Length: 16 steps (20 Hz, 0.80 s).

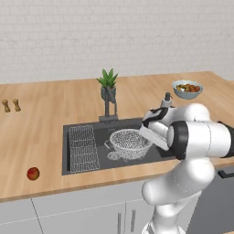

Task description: Put the colander in the sink, put the orange, apple, banana in the colander, and turn on the sink faucet and pour water over the colander.

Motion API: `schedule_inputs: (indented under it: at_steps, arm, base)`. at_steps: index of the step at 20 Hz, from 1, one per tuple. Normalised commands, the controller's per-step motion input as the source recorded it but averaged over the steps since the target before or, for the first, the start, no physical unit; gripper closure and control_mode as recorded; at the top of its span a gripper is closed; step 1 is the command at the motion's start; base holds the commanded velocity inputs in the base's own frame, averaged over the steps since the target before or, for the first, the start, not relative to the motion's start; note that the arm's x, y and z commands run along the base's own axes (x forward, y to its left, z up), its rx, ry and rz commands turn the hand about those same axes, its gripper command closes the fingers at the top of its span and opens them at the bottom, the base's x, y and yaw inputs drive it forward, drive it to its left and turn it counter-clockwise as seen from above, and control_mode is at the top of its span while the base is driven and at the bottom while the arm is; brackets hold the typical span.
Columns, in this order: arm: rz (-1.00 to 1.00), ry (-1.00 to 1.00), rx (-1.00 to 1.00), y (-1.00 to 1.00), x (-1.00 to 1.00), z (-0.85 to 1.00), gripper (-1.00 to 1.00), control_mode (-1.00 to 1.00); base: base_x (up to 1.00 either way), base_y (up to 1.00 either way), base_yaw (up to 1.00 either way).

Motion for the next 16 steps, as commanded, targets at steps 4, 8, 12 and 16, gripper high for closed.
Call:
schedule_inputs:
  at_steps: [4, 8, 12, 16]
  arm:
    - [0.0, -0.03, -0.08, 0.08, 0.3, -0.5, 1.0, -1.0]
    - [0.0, 0.0, 0.0, 0.18, 0.31, -0.33, 1.0, -1.0]
    - [0.0, 0.0, 0.0, 0.15, 0.4, -0.21, 1.0, -1.0]
    - [0.0, 0.0, 0.0, 0.2, 0.31, -0.34, 1.0, -1.0]
  base:
    - [0.0, 0.0, 0.0]
    - [0.0, 0.0, 0.0]
    - [0.0, 0.0, 0.0]
    - [0.0, 0.0, 0.0]
